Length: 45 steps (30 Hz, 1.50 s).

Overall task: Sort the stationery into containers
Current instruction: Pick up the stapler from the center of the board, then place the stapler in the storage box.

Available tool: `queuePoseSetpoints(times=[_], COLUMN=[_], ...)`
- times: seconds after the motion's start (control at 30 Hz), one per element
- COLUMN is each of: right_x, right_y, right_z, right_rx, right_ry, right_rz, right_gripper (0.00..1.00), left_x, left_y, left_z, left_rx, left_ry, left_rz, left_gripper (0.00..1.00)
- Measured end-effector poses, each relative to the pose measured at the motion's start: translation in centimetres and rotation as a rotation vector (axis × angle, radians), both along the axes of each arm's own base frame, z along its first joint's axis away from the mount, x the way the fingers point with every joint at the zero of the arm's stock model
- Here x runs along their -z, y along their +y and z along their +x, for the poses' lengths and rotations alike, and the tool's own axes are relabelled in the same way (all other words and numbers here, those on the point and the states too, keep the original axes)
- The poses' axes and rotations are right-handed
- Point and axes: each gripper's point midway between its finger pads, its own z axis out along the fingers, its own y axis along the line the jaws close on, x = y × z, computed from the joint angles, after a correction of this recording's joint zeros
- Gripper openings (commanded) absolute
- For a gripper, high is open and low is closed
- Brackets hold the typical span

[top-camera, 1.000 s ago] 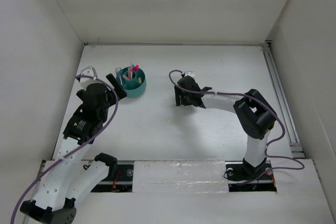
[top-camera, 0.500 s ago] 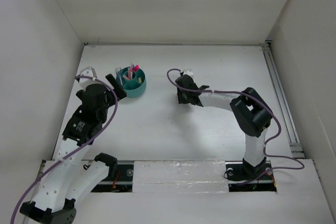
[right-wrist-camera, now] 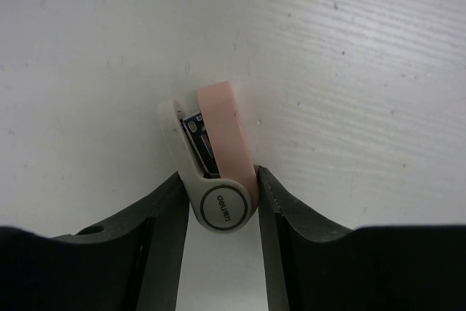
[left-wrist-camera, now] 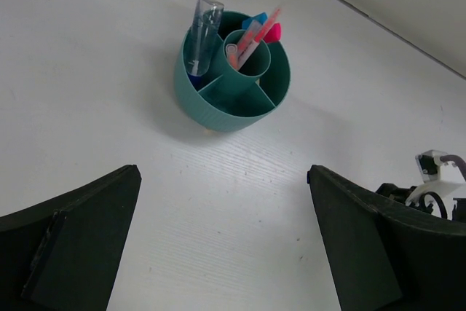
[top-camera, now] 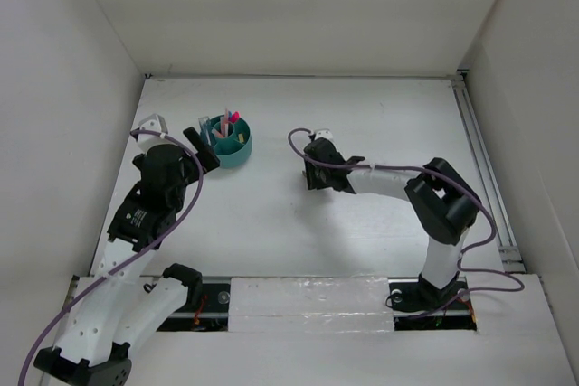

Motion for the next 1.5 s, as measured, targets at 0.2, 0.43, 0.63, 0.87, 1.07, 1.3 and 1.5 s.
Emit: queuePoseSetpoints(times=[0.2, 0.43, 0.63, 0.87, 1.07, 1.3, 1.5], right_x=[-0.5, -7.0, -15.3, -20.0, -20.2, -19.5, -21.5], right_y=[-0.6, 1.2, 4.0, 5.7, 8.3, 11.3, 12.8], right_z=[-3.7, -6.8, -8.3, -9.0, -10.4, -11.6, -11.3], right_rx=[-0.068, -0.212, -0.331, -0.373, -0.422, -0.470, -0.460], right_ry=[0.062, -0.033, -0.221, -0.344, -0.349, -0.321, -0.362], right_rz=[0.044, 0.211, 0.388, 0.518, 0.570, 0.580, 0.615], right_gripper=[0.00, 0.00, 0.00, 0.00, 0.00, 0.00, 0.00], left_x=[-0.4, 1.3, 4.0, 4.2, -0.6, -1.8, -0.8], left_y=[-1.6, -5.5, -9.8, -12.1, -12.5, -12.9, -13.0], left_z=[0.0, -0.2, -0.9, -1.5, -1.6, -1.4, -1.3], left_rx=[0.077, 0.245, 0.402, 0.448, 0.489, 0.513, 0.512], left_ry=[-0.016, 0.012, 0.066, 0.022, -0.167, -0.217, -0.188], left_rz=[-0.044, -0.165, -0.352, -0.589, -0.719, -0.758, -0.752], left_gripper=[1.00, 1.00, 1.00, 1.00, 1.00, 1.00, 0.98])
